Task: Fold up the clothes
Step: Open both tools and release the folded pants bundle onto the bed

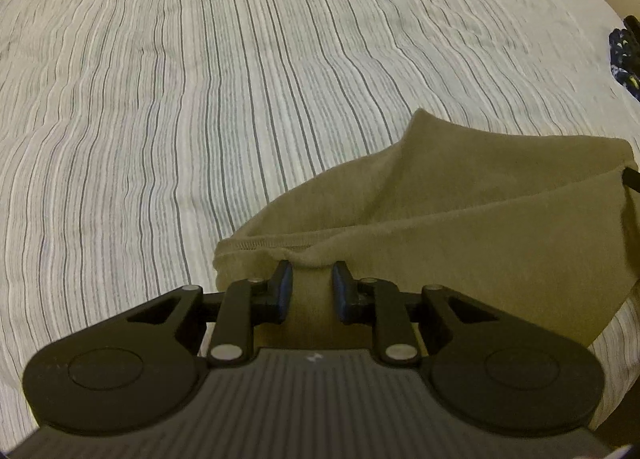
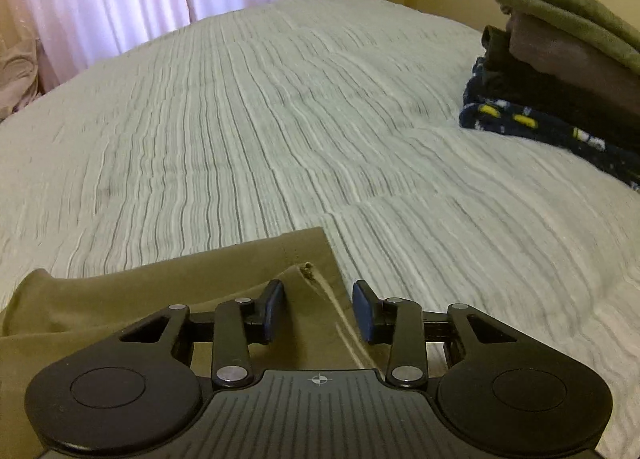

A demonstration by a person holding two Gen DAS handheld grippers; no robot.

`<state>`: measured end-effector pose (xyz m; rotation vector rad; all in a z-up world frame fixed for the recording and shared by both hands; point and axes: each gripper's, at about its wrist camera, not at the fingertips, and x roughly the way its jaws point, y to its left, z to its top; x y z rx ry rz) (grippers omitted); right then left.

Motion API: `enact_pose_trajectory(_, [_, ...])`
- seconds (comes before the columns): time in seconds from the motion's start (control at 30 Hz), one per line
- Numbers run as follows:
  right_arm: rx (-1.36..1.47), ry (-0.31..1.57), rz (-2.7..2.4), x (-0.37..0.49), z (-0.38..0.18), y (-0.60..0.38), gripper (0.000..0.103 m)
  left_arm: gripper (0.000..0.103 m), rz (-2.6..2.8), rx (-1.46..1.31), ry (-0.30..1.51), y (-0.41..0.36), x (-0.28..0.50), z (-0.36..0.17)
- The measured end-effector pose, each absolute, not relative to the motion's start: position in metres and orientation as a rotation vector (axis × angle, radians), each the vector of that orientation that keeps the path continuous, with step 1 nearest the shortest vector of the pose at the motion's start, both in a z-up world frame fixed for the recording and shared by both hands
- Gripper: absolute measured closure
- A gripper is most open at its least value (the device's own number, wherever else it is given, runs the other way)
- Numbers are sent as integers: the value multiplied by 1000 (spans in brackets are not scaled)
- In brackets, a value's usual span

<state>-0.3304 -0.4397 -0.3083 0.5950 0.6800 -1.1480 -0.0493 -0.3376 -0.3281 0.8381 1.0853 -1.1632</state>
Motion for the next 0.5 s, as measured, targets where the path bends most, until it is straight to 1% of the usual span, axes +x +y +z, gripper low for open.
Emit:
enact_pose_trajectory(0.2, [570, 625, -1165, -341, -281, -418, 66, 85, -1167, 840, 1077, -336, -50, -321])
enact_pose_trajectory(0.3, [556, 616, -1115, -343, -269, -398, 66, 85, -1203, 801, 1064, -318, -50, -313])
enact_pose_trajectory(0.37, [560, 637, -1066, -342, -272, -381, 66, 85, -1236, 790, 1073, -299, -51, -313])
enact_pose_trajectory(0.5, [573, 757, -1032, -342, -302, -367, 66, 85, -1301, 767, 1093, -260, -55, -313])
